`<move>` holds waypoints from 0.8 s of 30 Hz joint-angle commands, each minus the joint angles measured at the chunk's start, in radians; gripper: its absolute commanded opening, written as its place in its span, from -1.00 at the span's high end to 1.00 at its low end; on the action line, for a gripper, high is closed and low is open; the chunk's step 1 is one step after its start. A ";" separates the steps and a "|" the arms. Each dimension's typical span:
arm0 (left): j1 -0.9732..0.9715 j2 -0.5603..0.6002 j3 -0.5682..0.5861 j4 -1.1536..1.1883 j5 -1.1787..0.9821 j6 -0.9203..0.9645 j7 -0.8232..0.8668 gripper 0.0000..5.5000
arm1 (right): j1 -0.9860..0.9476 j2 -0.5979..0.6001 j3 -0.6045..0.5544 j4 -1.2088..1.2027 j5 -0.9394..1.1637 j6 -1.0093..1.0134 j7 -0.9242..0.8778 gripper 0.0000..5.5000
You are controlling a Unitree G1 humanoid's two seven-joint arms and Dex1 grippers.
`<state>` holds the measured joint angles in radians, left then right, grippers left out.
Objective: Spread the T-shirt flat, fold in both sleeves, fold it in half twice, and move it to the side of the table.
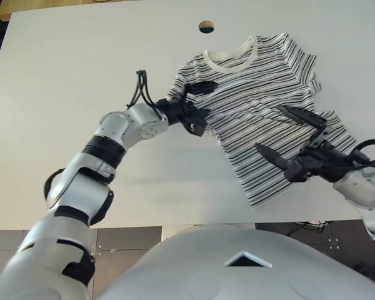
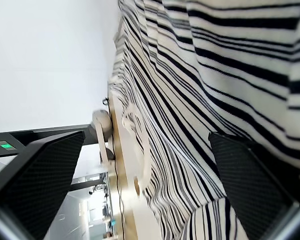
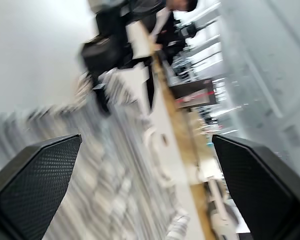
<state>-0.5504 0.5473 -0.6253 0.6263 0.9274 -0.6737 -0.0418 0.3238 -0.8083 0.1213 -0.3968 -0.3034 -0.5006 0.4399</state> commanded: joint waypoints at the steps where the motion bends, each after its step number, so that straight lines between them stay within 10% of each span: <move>1: -0.018 0.089 -0.023 0.153 0.030 -0.003 -0.030 -0.67 | -0.010 -0.001 0.058 0.022 -0.028 -0.024 0.056 -0.76; 12: 0.003 0.106 0.214 -0.058 -0.248 -0.078 0.173 -0.67 | -0.167 0.108 0.216 0.090 -0.145 -0.036 0.096 -0.76; 24: 0.403 0.113 0.039 -0.554 -0.272 -0.060 -0.240 -0.67 | -0.324 0.114 -0.229 0.086 0.460 0.192 -0.003 -0.76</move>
<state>-0.1614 0.6407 -0.5520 0.0708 0.5827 -0.7238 -0.2437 0.0759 -0.7105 -0.0642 -0.3335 0.1530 -0.4091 0.4848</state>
